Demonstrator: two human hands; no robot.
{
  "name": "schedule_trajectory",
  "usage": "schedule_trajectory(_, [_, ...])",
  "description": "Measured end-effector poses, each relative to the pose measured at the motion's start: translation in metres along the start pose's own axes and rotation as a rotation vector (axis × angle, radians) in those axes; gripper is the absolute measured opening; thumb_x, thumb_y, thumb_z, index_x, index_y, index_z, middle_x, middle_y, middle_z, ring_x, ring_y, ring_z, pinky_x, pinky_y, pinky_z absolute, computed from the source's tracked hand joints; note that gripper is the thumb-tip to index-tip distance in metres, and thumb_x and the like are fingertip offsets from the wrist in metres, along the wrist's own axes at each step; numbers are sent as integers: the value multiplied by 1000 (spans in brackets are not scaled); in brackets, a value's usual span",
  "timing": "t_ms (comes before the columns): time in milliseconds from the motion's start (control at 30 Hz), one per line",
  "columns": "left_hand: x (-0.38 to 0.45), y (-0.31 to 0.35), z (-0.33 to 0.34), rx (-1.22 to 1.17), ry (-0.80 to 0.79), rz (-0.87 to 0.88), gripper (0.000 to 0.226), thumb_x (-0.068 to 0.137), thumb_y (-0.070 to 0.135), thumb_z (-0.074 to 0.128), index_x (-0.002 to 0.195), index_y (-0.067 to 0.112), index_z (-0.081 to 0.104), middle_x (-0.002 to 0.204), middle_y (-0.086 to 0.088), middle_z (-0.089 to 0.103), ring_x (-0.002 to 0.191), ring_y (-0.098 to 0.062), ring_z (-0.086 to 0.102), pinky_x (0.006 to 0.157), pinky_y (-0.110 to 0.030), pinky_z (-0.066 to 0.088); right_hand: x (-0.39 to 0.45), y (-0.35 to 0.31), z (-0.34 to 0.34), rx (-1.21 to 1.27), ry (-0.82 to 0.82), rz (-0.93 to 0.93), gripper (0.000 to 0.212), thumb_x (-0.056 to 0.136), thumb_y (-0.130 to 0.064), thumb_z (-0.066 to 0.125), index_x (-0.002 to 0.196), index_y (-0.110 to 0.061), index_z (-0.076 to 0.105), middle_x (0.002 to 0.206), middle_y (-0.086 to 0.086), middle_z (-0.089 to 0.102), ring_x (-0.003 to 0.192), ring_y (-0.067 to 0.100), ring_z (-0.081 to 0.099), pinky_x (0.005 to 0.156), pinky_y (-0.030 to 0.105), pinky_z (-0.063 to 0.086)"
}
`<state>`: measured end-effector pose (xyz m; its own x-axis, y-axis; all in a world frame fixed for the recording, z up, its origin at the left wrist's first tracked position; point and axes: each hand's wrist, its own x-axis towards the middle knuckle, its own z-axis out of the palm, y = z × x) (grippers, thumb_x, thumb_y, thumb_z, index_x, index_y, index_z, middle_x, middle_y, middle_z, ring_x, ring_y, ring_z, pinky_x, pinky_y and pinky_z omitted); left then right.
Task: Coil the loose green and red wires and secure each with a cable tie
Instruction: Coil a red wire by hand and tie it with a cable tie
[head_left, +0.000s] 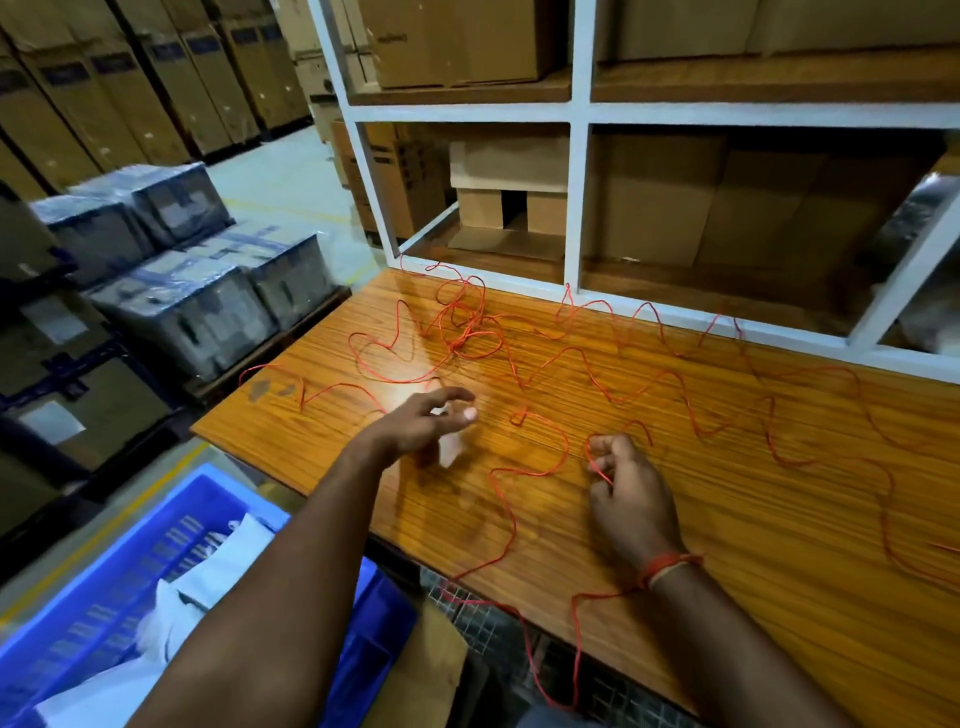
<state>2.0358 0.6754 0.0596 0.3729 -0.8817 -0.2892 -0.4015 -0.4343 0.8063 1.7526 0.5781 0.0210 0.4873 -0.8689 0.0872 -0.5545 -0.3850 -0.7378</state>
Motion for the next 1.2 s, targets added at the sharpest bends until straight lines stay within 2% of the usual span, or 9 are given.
schedule_trajectory(67, [0, 8, 19, -11, -91, 56, 37, 95, 39, 72, 129, 26, 68, 120, 3, 70, 106, -6, 66, 82, -25, 49, -2, 3, -2, 5, -7, -4, 52, 78, 3, 59, 125, -20, 60, 101, -5, 67, 100, 21, 65, 84, 26, 45])
schedule_trajectory(133, [0, 14, 39, 10, -116, 106, 31, 93, 34, 75, 120, 20, 71, 86, 2, 67, 72, -7, 64, 66, -23, 47, -6, 7, -5, 3, -12, -11, 55, 77, 4, 59, 127, -20, 60, 104, -2, 68, 101, 21, 65, 84, 22, 42])
schedule_trajectory(200, [-3, 16, 60, 32, -152, 146, 26, 93, 29, 76, 114, 16, 70, 62, -1, 46, 49, -10, 41, 47, -21, 33, -13, 11, -10, 0, -19, -16, 59, 78, 4, 58, 132, -19, 59, 106, -3, 66, 103, 20, 64, 84, 20, 40])
schedule_trajectory(367, [-24, 32, 113, 79, -248, 207, 26, 93, 33, 76, 114, 20, 70, 86, 2, 64, 74, -5, 56, 62, -18, 42, -33, 26, -25, 12, 0, -34, 59, 81, 4, 57, 136, -16, 57, 111, 2, 68, 110, 23, 62, 93, 28, 45])
schedule_trajectory(500, [-50, 55, 163, 76, -257, 239, 24, 93, 18, 76, 112, 8, 68, 90, 7, 65, 70, 4, 58, 66, -14, 43, -60, 47, -48, 31, -33, -10, 56, 85, 1, 57, 138, -17, 55, 114, 1, 68, 112, 21, 61, 94, 29, 45])
schedule_trajectory(733, [-104, 87, 283, 183, -71, 274, 25, 75, 54, 76, 88, 35, 67, 88, 1, 59, 64, -6, 51, 61, -20, 36, -136, 114, -131, 20, -91, -54, 52, 89, 1, 57, 138, -13, 56, 125, 7, 66, 119, 22, 59, 94, 23, 40])
schedule_trajectory(900, [-154, 127, 380, 268, 36, 246, 16, 86, 42, 76, 88, 31, 64, 95, -2, 63, 86, -18, 61, 73, -29, 49, -206, 169, -199, 59, -85, -83, 44, 89, 6, 56, 127, -14, 64, 116, 4, 66, 109, 16, 57, 98, 29, 44])
schedule_trajectory(1033, [-187, 177, 452, 219, -89, 281, 19, 94, 33, 72, 90, 15, 66, 80, -3, 67, 77, -23, 61, 69, -37, 47, -252, 207, -259, 40, -83, -113, 35, 87, 6, 55, 106, -23, 64, 101, -2, 64, 97, 14, 56, 87, 33, 47])
schedule_trajectory(1200, [-218, 235, 540, 107, -319, 296, 34, 83, 46, 69, 89, 13, 64, 83, -10, 67, 77, -25, 62, 76, -46, 53, -299, 255, -341, 44, -34, 27, 35, 91, 5, 54, 112, -19, 69, 109, -2, 69, 103, 14, 61, 90, 29, 50])
